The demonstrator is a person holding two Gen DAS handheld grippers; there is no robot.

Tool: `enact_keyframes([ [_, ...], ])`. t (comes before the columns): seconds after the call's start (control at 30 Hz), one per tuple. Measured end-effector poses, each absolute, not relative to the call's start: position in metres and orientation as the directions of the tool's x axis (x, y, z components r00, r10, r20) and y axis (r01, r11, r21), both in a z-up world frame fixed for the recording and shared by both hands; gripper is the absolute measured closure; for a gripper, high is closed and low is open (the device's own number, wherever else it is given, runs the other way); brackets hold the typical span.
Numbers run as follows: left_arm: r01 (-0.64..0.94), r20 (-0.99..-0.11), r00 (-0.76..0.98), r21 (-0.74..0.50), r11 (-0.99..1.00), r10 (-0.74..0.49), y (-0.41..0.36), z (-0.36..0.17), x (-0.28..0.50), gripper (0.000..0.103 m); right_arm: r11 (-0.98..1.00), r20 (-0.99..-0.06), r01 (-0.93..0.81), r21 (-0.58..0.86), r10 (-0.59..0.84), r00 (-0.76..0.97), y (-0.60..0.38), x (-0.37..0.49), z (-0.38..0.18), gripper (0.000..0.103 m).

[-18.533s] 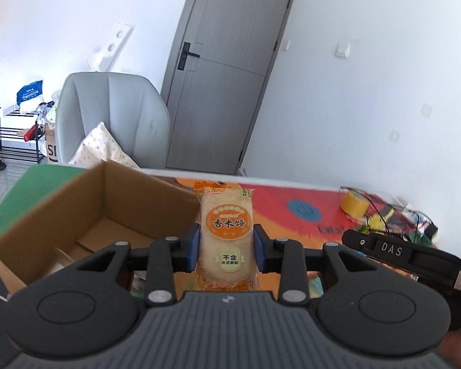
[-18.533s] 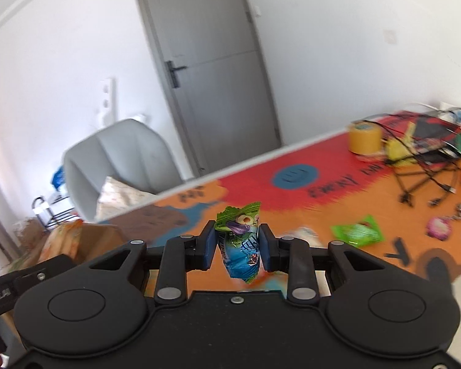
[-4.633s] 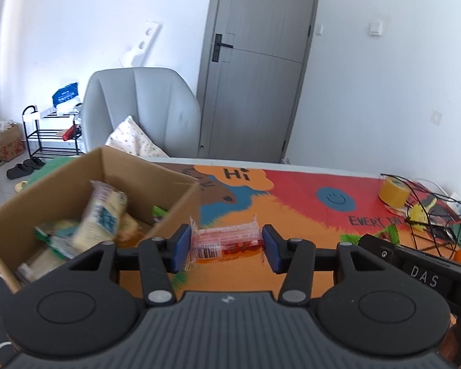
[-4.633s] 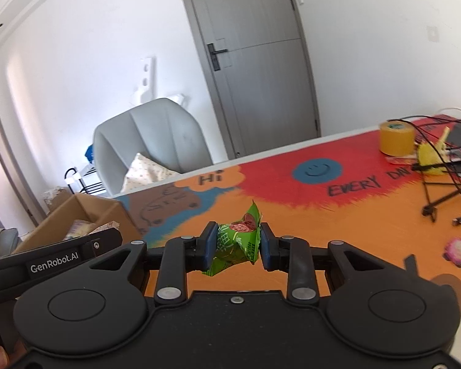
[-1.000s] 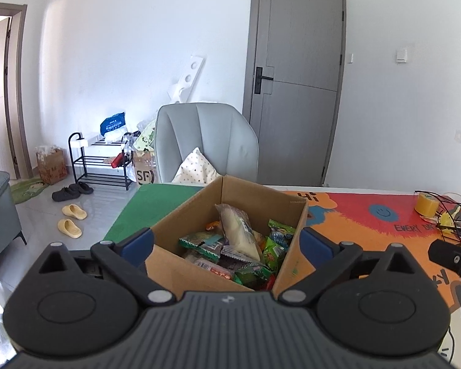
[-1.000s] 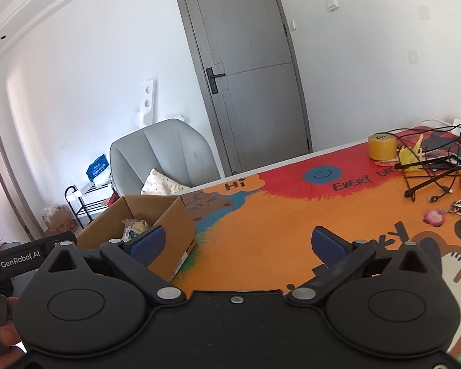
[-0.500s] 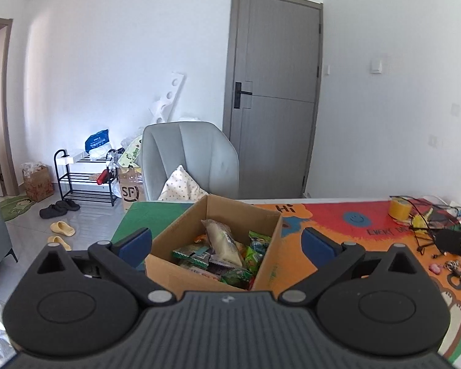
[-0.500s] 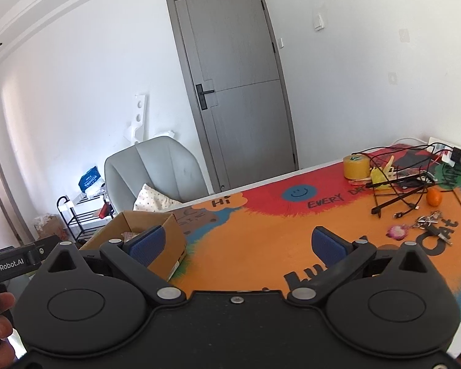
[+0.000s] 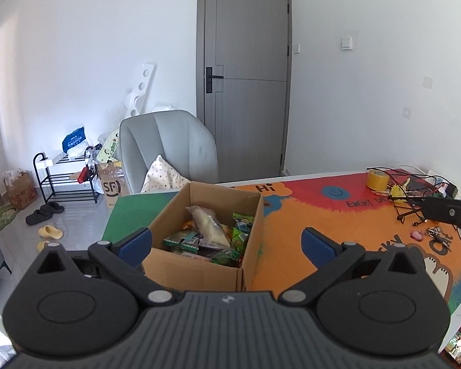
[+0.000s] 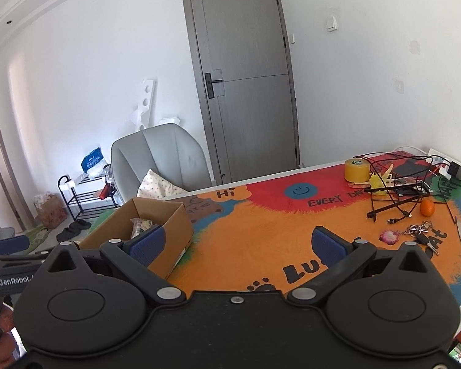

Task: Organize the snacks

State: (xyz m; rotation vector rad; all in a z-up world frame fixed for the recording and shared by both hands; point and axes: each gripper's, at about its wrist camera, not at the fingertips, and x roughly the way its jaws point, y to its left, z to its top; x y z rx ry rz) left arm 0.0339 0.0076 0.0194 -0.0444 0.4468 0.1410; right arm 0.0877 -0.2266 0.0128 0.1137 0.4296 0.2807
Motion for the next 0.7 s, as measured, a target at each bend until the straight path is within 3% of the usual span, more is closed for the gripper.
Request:
enact_keyframes([
  [0.7, -0.167, -0.488, 0.864, -0.048, 0.985, 0.122, 0.027, 0.022, 0.035, 0.000, 0.962, -0.457, -0.236, 0.135, 0.271, 0.847, -0.230, 0.086, 0.011, 0.000],
])
